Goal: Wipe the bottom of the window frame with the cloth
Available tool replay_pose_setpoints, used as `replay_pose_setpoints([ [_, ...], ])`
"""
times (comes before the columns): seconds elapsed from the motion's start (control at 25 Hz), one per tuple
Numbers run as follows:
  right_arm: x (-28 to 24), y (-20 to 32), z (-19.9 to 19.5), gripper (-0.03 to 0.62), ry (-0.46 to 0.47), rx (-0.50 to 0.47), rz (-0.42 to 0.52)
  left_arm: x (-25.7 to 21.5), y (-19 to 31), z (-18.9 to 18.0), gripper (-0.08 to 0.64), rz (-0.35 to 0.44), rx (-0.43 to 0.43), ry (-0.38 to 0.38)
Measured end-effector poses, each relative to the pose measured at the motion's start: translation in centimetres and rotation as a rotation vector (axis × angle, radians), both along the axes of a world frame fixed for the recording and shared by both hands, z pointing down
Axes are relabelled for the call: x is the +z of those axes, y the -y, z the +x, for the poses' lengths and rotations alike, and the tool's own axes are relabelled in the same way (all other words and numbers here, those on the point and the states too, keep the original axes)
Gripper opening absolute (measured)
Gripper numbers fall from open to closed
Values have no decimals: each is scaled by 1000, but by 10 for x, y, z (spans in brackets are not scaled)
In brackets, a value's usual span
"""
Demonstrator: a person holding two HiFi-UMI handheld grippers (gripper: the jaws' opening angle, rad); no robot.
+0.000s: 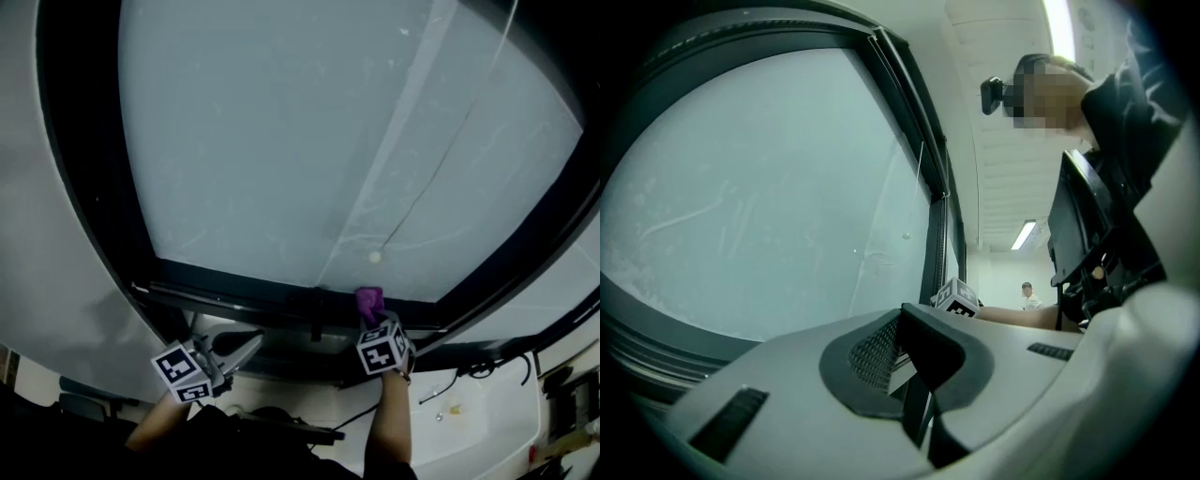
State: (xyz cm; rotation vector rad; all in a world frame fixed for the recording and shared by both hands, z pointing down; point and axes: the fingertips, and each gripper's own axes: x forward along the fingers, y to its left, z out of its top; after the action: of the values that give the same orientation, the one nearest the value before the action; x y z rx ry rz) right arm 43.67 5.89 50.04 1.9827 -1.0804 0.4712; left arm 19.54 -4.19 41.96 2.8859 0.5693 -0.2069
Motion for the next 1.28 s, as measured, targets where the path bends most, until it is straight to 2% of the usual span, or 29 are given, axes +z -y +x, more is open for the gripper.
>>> replay_pose_setpoints([
  [0.36, -1, 16, -17, 66, 23, -78, 13, -4, -10, -7, -8, 24, -57, 0],
  [0.48, -3, 22, -21, 66, 13, -113, -14, -2, -14, -11, -8, 25, -76, 9],
  [0.76, -5, 40, -35, 66, 17, -197, -35, 6, -18, -29, -8, 11, -168, 29],
  [0.92, -5, 55, -44, 66, 24, -254, 2, 10, -19, -42, -8, 5, -231, 39],
  [1.04, -6, 59, -50, 66, -17, -271, -7, 13, -20, -53, -8, 0, -270, 57],
  [1.28, -13, 59, -52, 66, -12, -258, 57, 18, -22, -56, -8, -7, -271, 72],
])
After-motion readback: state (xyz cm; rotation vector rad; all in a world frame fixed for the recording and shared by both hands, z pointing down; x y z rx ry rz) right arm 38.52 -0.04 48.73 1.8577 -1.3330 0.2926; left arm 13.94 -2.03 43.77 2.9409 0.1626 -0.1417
